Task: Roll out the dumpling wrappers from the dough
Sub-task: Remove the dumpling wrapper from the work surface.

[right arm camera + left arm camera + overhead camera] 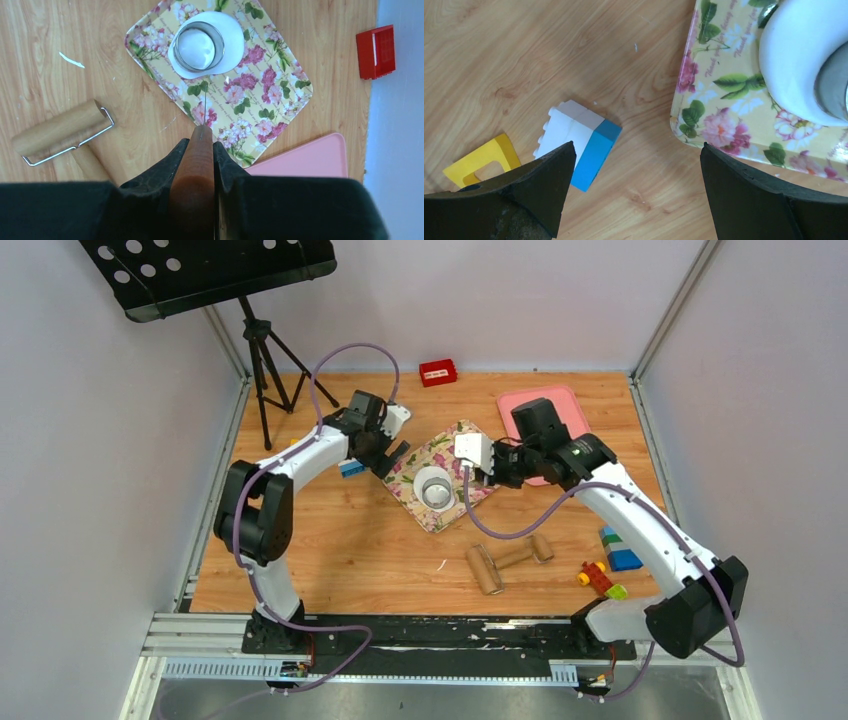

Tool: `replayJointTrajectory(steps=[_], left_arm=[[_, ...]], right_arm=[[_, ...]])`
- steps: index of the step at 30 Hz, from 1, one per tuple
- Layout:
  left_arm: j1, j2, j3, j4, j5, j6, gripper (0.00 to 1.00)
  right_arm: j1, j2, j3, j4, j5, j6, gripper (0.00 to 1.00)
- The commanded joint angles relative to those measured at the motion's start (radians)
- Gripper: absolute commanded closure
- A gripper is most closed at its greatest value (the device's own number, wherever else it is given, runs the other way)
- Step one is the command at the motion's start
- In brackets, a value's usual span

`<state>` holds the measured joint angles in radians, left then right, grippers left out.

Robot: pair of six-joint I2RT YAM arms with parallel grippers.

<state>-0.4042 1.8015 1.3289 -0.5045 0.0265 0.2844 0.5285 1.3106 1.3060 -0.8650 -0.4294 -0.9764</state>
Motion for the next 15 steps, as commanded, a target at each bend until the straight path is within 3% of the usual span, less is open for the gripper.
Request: replayJointTrajectory(steps=[1, 7, 15], left_arm=[[-0.001, 0.031, 0.057, 0.049, -0.034, 0.026, 0.0], [-0.006, 0.083, 0.109, 0.023, 0.041, 0.02, 0.03], [-0.028, 0.181, 0.143, 0.012, 0.016, 0.033, 0.11]], right_arm=[[0.055, 0.034, 0.038, 0.004, 0.111, -0.107, 1.0], [0.078, 0.058, 0.055, 0.015, 0.144, -0.115, 1.0], [0.089, 0.094, 0.052, 0.034, 0.101, -0.117, 1.0]])
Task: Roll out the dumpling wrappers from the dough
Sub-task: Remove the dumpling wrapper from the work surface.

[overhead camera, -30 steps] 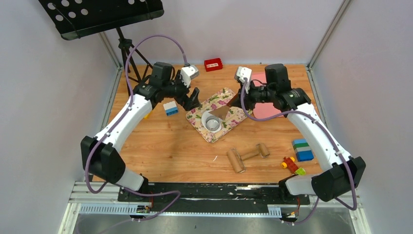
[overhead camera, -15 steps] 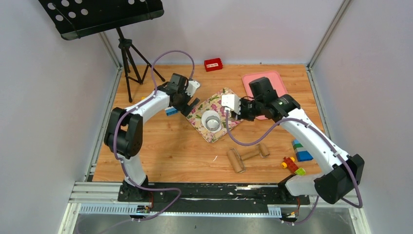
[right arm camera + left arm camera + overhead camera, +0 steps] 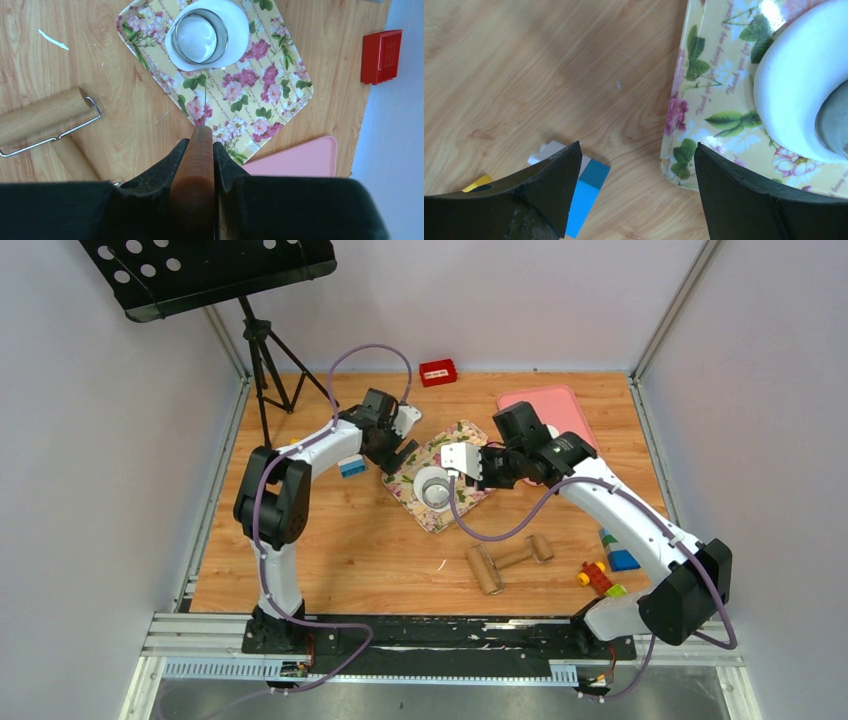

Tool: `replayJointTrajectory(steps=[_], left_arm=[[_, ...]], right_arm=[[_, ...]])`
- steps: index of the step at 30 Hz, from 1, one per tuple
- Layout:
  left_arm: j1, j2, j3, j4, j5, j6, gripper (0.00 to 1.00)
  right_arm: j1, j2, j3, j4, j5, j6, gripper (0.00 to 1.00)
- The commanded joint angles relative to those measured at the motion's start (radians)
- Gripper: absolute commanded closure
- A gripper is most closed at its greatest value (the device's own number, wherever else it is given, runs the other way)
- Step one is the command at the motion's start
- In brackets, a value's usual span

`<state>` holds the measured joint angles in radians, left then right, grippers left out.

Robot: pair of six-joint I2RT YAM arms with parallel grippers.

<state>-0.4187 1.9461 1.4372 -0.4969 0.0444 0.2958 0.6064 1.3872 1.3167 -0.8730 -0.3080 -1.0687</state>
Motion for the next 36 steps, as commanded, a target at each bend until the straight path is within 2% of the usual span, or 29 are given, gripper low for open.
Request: replayJointTrajectory(steps=[1, 10, 15, 27, 36], left_arm=[[-0.014, 0.047, 0.04, 0.005, -0.002, 0.021, 0.13], [-0.015, 0.079, 0.056, 0.0, 0.013, 0.02, 0.22], [-0.015, 0.08, 0.049, 0.003, 0.022, 0.023, 0.33], [-0.016, 0.084, 0.039, 0.001, 0.044, 0.033, 0.41], [-0.02, 0.096, 0.035, -0.013, 0.059, 0.049, 0.58]], right_arm=[[0.014, 0.023, 0.039, 0.044, -0.028, -0.027, 1.0], [0.043, 0.052, 0.045, 0.067, -0.058, -0.025, 1.0], [0.052, 0.07, 0.041, 0.076, -0.06, -0.02, 1.0], [0.064, 0.106, 0.038, 0.089, -0.035, -0.022, 1.0], [0.073, 0.127, 0.005, 0.11, 0.045, -0.041, 1.0]])
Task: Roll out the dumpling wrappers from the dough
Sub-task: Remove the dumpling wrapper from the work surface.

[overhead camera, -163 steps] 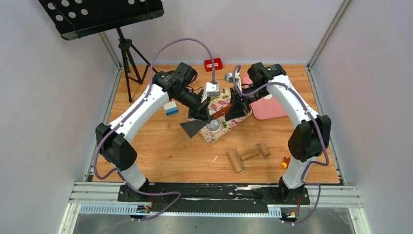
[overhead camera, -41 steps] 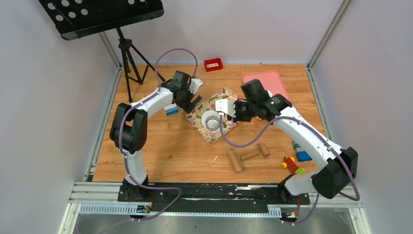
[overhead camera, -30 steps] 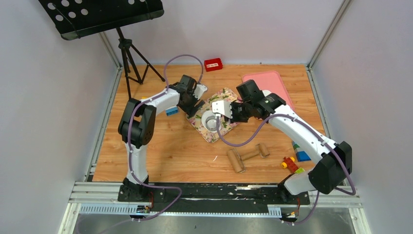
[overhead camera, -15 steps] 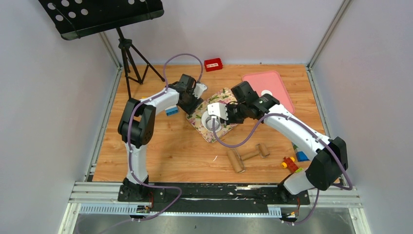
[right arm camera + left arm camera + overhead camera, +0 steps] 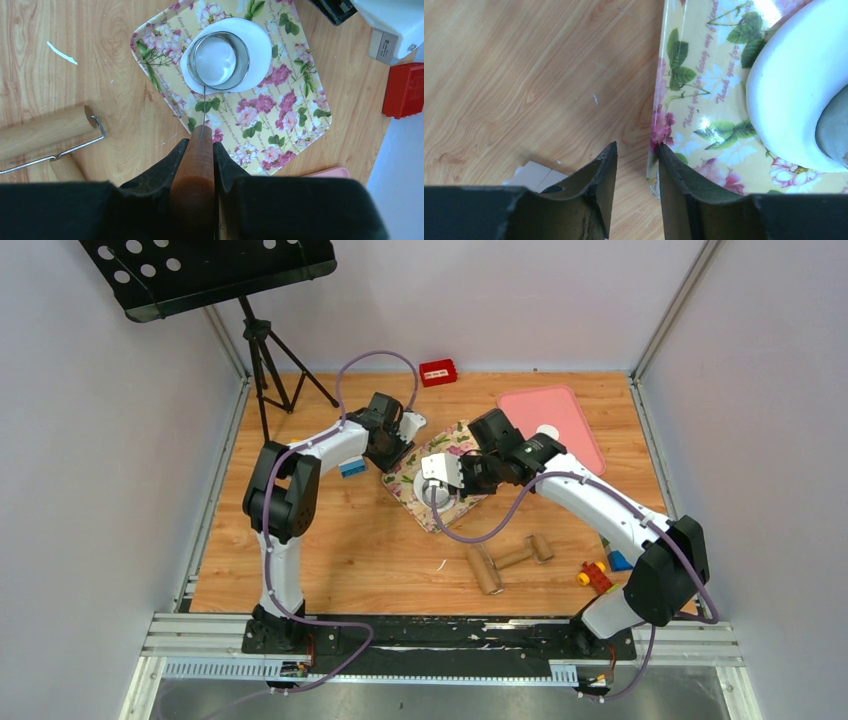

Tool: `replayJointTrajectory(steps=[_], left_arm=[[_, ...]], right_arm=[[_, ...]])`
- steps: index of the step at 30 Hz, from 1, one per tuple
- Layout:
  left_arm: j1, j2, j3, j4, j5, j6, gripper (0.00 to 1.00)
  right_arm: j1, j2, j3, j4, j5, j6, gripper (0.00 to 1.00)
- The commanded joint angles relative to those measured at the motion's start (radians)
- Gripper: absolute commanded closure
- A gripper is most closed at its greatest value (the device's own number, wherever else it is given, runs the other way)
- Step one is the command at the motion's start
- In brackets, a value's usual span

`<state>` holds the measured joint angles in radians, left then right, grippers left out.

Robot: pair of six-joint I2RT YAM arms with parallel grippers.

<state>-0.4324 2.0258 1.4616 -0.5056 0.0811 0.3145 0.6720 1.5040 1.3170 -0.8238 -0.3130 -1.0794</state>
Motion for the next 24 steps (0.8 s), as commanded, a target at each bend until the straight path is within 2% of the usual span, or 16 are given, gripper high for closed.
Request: replayJointTrajectory(steps=[1, 13, 24], left_arm=[[-0.008, 0.019, 0.011, -0.006, 0.021, 0.034, 0.61], [-0.016, 0.036, 0.019, -0.026, 0.002, 0.051, 0.99], [-0.038, 0.057, 0.021, -0.052, 0.001, 0.094, 1.0]], right_arm=[[0.007, 0.01, 0.0, 0.06, 0.06, -0.03, 1.0], [0.007, -0.013, -0.032, 0.06, 0.118, -0.046, 1.0], [0.006, 0.023, -0.029, 0.081, 0.172, -0.031, 1.0]])
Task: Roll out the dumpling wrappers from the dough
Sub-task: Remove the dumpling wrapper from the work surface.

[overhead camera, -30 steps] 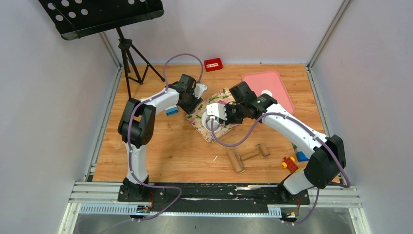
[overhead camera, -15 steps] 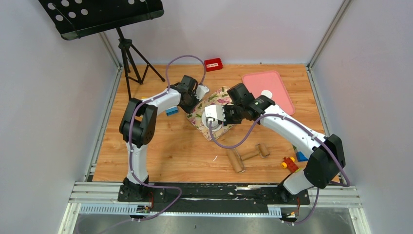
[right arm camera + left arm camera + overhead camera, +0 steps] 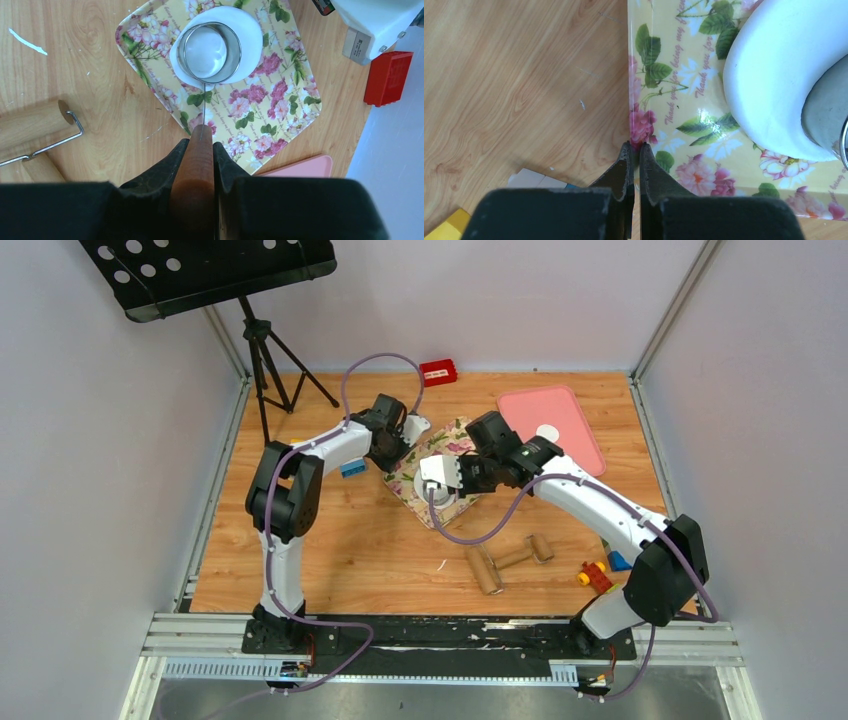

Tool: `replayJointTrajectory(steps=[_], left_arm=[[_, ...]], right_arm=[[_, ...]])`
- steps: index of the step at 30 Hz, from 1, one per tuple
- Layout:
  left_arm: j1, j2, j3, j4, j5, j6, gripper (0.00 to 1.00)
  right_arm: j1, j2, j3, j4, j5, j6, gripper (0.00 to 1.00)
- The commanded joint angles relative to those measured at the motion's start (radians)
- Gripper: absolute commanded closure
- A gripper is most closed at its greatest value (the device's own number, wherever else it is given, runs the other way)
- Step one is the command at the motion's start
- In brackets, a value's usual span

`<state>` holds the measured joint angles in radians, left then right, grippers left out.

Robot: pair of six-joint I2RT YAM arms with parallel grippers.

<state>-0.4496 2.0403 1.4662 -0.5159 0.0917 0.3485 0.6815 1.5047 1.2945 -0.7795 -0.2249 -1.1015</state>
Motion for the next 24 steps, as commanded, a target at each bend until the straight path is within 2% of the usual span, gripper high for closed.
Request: replayJointTrajectory(steps=[1, 10, 24], left_arm=[[-0.022, 0.044, 0.017, -0.044, -0.008, 0.062, 1.0], [-0.032, 0.056, 0.02, -0.056, 0.007, 0.073, 1.0], [-0.042, 0.058, 0.025, -0.084, 0.039, 0.098, 1.0]], right_arm=[[-0.003, 0.026, -0.005, 0.042, 0.087, -0.007, 1.0], [-0.005, 0.045, 0.036, 0.06, 0.015, 0.02, 1.0], [-0.022, 0.129, 0.102, 0.112, 0.005, 0.039, 1.0]])
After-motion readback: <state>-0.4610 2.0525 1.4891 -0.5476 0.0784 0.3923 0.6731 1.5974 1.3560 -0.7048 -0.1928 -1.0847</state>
